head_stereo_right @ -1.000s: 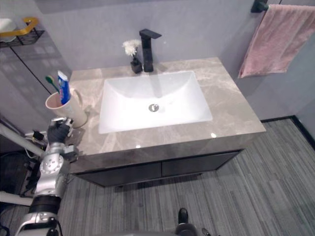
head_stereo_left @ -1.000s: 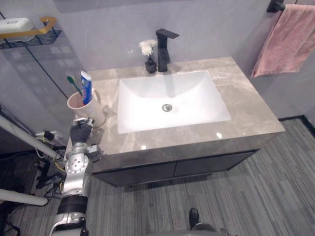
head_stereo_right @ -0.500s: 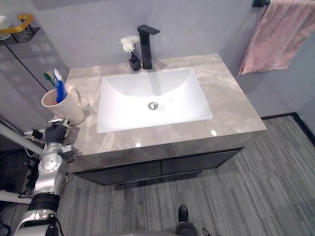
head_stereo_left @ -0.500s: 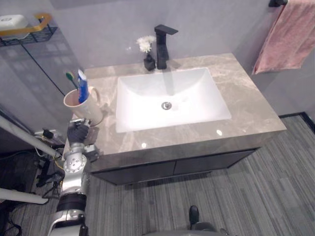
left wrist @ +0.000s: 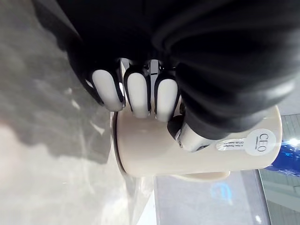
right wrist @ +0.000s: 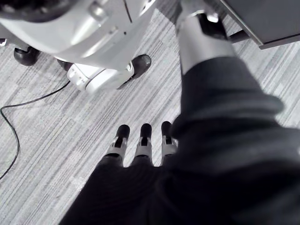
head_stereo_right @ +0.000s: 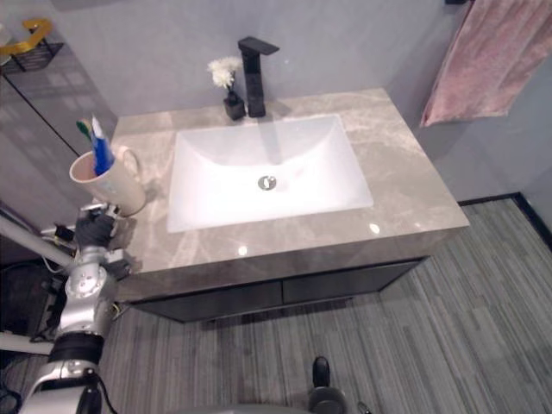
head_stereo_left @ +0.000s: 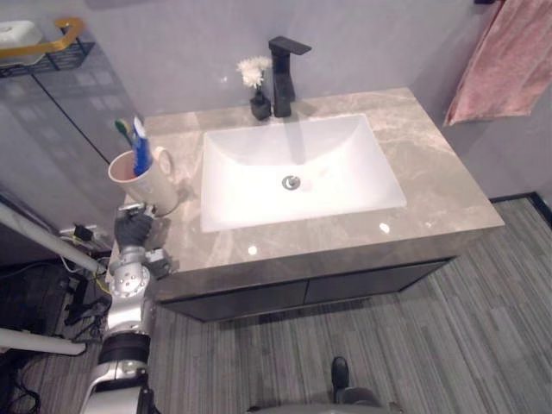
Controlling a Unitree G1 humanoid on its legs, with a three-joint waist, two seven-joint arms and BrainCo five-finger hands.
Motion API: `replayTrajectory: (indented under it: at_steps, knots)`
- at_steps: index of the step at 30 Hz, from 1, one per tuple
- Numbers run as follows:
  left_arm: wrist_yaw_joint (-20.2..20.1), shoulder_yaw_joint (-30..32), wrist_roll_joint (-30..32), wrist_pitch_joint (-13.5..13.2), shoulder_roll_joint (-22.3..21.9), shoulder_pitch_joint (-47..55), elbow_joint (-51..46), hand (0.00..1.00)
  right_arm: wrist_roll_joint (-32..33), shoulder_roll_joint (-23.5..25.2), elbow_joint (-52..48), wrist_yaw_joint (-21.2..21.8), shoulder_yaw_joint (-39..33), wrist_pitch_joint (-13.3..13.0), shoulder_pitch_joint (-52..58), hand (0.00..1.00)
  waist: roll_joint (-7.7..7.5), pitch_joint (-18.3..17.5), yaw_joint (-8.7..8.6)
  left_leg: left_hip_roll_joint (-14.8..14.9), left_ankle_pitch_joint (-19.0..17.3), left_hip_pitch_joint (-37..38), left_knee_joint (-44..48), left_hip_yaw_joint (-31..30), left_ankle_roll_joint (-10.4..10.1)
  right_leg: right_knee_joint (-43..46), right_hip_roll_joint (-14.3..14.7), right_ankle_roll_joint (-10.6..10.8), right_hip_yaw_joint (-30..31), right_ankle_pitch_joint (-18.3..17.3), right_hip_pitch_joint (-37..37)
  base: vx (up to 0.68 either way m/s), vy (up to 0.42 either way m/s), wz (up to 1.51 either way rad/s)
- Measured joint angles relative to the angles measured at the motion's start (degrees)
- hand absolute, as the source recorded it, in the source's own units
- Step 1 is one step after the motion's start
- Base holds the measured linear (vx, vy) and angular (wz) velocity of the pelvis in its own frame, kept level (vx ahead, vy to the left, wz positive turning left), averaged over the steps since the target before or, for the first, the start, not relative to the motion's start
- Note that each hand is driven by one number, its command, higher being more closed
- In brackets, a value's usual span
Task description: Organize washtable
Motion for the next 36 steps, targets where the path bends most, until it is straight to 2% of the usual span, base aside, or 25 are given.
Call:
replayTrajectory:
  at_steps: [18,25,36]
  knots:
    - [0.09,0.32,0.0,0.05,1.0,-0.53,-0.36,1.0,-0.01,0.07,0.5,-0.02,-1.61,0.01,0.0,0.0,0.14,0.69,0.02,-0.02,0.02,-0.43,0.31,0.25,0.01,0.32,0.01,0.0,0.4,0.0,-0.72,-0.02,-0.022,-0.01]
    - [-0.15,-0.01,0.01,-0.16,-1.96,4.42,-6.92,1.0,0.02,0.19,0.5,0.07,-1.53,-0.02,0.03,0.0,-0.11,0.62,0.1,0.01,0.02,-0.24,0.47,-0.96,0.03,0.1,-0.19,-0.03,-0.76,-0.02,0.35,-0.02,-0.016,0.08]
    - [-0.18,-2.18,-0.07,-0.85,-2.56,4.57,-7.95,1.0,0.02,0.23,0.55,0.05,-1.39,-0.02,0.06,0.0,-0.31,0.54,-0.13,0.02,0.02,-0.1,0.45,-0.82,0.03,0.03,-0.2,-0.02,-0.67,-0.01,0.44,0.0,0.0,0.0]
